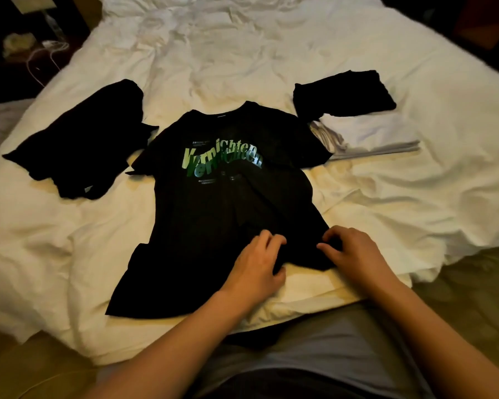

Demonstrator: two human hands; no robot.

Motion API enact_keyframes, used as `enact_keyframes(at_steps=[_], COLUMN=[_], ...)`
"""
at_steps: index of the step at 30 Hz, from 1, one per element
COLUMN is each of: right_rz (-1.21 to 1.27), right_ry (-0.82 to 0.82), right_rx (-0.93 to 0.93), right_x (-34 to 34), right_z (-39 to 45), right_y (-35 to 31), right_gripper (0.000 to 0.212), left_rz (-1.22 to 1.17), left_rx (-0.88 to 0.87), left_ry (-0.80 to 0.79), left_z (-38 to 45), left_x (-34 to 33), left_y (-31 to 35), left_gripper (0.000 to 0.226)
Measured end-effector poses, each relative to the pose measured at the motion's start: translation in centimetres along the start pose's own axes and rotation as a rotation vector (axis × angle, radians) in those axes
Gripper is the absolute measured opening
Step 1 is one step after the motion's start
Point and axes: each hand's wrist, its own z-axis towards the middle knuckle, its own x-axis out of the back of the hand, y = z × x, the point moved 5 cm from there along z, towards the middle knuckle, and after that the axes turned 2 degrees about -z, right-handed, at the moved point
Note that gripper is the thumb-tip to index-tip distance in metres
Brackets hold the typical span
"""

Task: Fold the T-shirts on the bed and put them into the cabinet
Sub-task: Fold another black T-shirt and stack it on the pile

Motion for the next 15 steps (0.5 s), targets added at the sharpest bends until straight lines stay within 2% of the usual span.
enact_keyframes(at_steps=[2,4,7,10,13,15], right_rz=[0.087,0.196,0.426,0.574,0.596,0.589], right_ry=[0.034,0.097,0.243,0.345,0.259,0.177], right_rx=[0.034,0.047,0.020,-0.074,-0.220,-0.266], right_x=[0.6,1.3,2.3,2.8,2.2,1.9], right_z=[-0.3,-0.3,-0.8,-1.0,-0.5,0.1], right_y=[0.2,0.6,1.5,2.4,3.4,3.9], right_gripper=[0.006,0.005,0.008,0.007,0.017,0.008], left_rz=[0.021,0.031,-0.089,-0.219,-0.176,-0.101], left_rx=[0.016,-0.043,-0.166,-0.216,-0.185,-0.219], left_ry=[0.030,0.017,0.000,-0.018,0.059,0.157], left_z=[0.3,0.8,1.1,1.0,1.4,1.5], left_x=[-0.3,-0.4,0.2,0.5,0.3,0.1], left_y=[-0.5,-0.5,-0.1,0.3,0.4,1.2], left_gripper=[0.052,0.040,0.020,0.016,0.014,0.010])
